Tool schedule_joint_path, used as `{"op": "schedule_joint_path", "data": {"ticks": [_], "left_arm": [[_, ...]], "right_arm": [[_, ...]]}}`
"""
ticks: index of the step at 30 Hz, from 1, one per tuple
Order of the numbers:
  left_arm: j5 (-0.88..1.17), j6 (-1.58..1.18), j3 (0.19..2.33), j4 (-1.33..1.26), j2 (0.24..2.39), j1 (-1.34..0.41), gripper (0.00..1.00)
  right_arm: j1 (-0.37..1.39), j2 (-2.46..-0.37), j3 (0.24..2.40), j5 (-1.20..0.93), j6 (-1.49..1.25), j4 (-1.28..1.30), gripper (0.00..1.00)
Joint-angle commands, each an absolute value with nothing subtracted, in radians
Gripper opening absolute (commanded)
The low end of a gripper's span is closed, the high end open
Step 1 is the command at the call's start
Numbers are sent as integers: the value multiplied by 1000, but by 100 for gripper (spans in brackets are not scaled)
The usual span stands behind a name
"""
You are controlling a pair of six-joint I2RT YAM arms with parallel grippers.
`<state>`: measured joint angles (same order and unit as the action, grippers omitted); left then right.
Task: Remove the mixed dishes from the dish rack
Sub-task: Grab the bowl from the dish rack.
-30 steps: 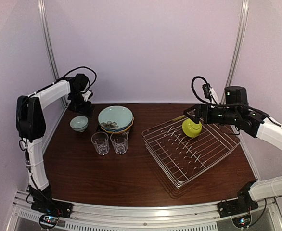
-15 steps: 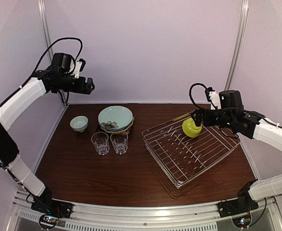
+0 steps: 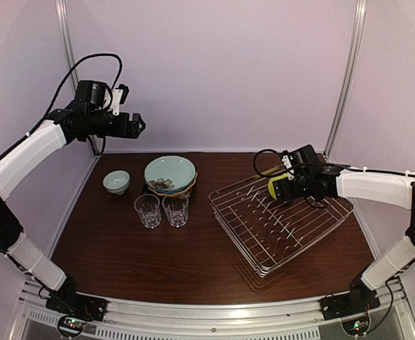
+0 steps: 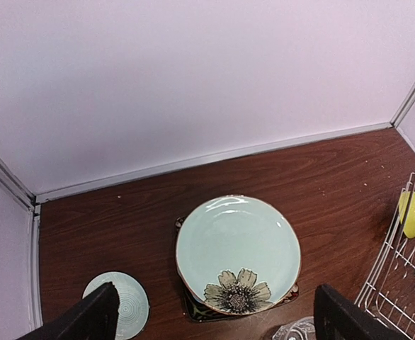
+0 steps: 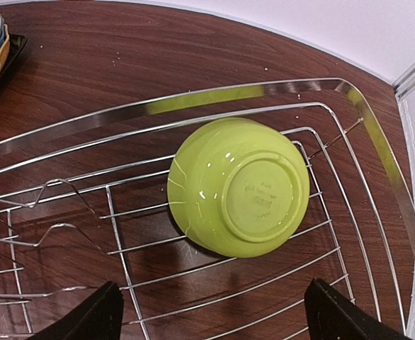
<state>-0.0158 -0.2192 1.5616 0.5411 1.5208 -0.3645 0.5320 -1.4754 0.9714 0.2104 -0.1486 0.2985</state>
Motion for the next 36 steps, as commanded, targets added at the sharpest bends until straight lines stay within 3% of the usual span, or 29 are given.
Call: {"op": "schedule_joint_path", "data": {"ticks": [1,8,36], "left_arm": [[-12,-245,1545,495,1525,-365,97],[-34,-255,1541,495,1527,-365,97],[-62,-266,1530,491,1529,-365,97]], "right_arm": [[539,-1517,1022,252,-134,314,86],[538,-1596,1053,244,-120,320,68],[477,-1792,1180,426,-42,346,57]]}}
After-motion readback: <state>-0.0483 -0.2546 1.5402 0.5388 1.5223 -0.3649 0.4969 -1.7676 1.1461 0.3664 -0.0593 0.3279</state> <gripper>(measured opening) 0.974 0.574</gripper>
